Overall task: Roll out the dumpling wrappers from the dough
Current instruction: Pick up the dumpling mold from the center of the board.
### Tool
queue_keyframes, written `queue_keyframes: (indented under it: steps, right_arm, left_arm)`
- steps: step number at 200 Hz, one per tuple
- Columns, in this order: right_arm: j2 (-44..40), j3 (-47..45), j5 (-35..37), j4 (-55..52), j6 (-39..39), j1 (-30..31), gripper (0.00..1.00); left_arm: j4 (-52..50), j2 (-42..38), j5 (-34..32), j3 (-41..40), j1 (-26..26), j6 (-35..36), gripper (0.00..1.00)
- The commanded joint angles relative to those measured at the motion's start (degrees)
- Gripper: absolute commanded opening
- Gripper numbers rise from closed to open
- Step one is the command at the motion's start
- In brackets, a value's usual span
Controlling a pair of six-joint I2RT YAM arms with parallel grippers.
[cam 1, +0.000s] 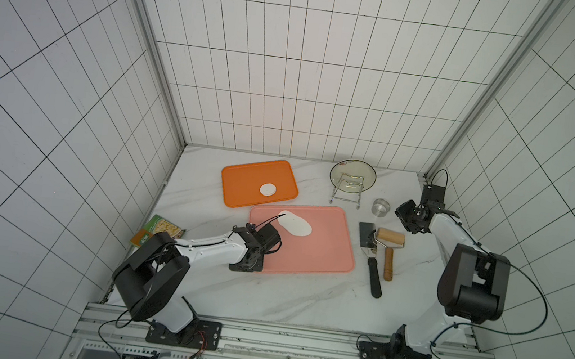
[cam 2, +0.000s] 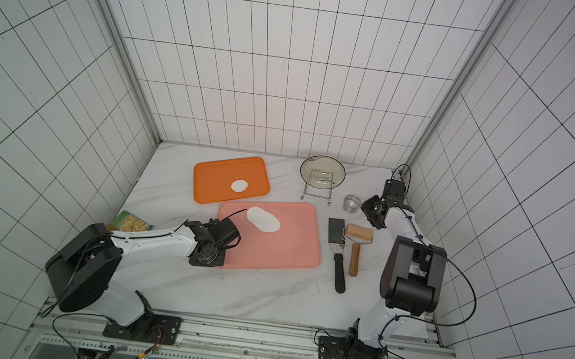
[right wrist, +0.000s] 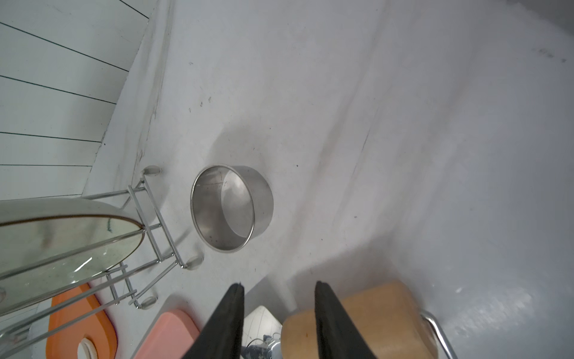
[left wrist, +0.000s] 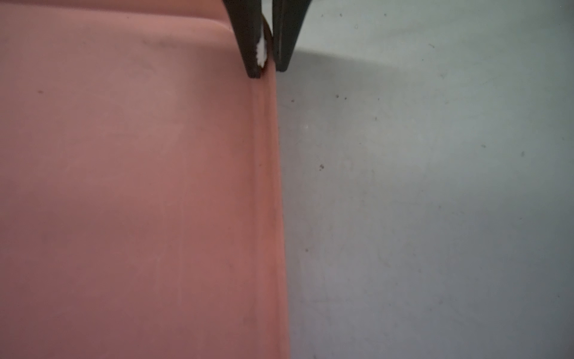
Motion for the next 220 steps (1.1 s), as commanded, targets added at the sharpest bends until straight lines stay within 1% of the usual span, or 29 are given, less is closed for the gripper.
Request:
queue_keyframes:
  steps: [1,58,129,152,193,210,220]
  right_arm:
    - [3.8,6.1,-2.8,-4.0,-2.5,-0.7,0.4]
    - [11.1,12.8,-5.5,-6.3,-3.2,-0.7,0.39]
    - [15.9,16.9,-4.6,-9.0,-4.8,0.0,0.39]
    - [17.0,17.3,-4.4,-9.2,-4.9,0.5,0.37]
    - [18.5,18.4,-3.8,-9.8,-5.4,1.1,0.28]
    - [18.7,18.7,-3.5,-10.2,-5.4,1.1,0.21]
    - [18.7,18.7,-3.5,-10.2,-5.5,1.2,0.15]
  left_arm:
    - [-1.7,0.8,4.5,-1.5,-1.5,-0.8,0.07]
    - [-3.8,-1.0,3.0,-1.4,-1.5,-1.4,0.07]
    - [-3.6,-2.2,4.3,-3.5,-1.6,-2.2,0.05]
    - [-3.7,-2.6,4.4,-4.2,-1.5,-2.5,0.05]
    - [-3.9,-2.9,4.6,-4.7,-1.5,-3.0,0.04]
    - [-4.2,-3.2,4.5,-4.7,-1.6,-3.1,0.05]
    - [-4.2,-3.2,4.4,-4.7,-1.5,-3.0,0.04]
